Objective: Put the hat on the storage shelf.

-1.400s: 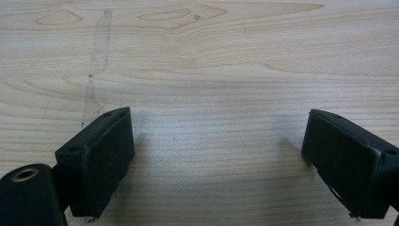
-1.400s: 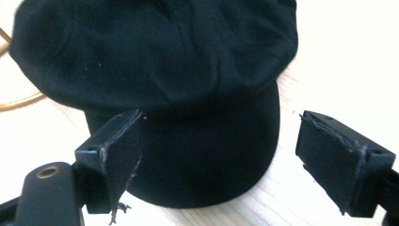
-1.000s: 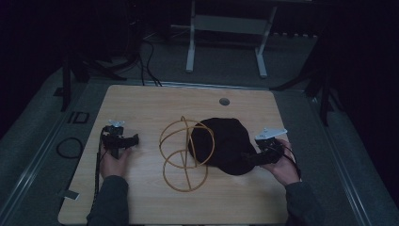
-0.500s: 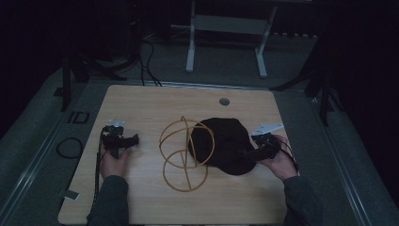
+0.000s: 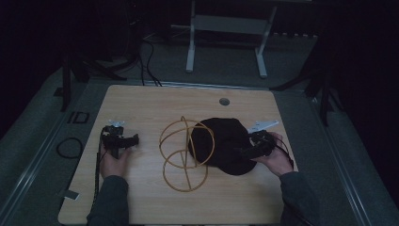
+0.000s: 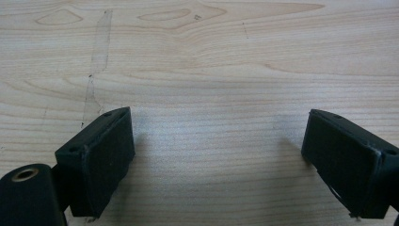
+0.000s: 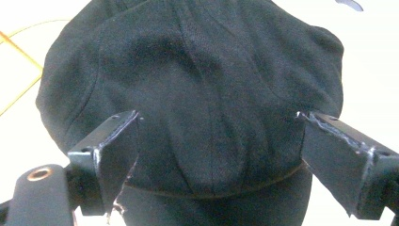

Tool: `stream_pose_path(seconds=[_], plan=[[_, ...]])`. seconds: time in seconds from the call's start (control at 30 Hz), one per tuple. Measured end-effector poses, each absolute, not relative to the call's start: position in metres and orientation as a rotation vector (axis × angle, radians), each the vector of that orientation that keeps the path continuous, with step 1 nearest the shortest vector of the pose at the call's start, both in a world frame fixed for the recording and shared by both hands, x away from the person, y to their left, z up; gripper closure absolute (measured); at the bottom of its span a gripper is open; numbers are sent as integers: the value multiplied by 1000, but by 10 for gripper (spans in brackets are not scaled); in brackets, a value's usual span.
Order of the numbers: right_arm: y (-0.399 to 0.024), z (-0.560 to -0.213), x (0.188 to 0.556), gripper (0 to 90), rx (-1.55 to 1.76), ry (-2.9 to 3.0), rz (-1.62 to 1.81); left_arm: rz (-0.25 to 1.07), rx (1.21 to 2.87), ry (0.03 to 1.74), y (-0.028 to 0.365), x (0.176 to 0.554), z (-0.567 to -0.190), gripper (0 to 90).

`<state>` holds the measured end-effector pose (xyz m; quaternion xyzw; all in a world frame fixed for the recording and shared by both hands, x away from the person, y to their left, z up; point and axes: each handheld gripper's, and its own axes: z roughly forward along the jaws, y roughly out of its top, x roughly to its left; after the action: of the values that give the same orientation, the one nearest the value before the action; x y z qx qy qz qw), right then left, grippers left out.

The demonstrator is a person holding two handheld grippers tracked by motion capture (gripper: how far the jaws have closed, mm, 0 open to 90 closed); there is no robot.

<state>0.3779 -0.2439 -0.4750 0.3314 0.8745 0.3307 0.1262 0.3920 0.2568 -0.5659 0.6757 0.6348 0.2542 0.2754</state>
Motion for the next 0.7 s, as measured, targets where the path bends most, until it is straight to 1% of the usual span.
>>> stream_pose_path(seconds=[0.7], plan=[[-222,-477,399,133,907,2609,956,683,1816,1706,257,392,-566,95]])
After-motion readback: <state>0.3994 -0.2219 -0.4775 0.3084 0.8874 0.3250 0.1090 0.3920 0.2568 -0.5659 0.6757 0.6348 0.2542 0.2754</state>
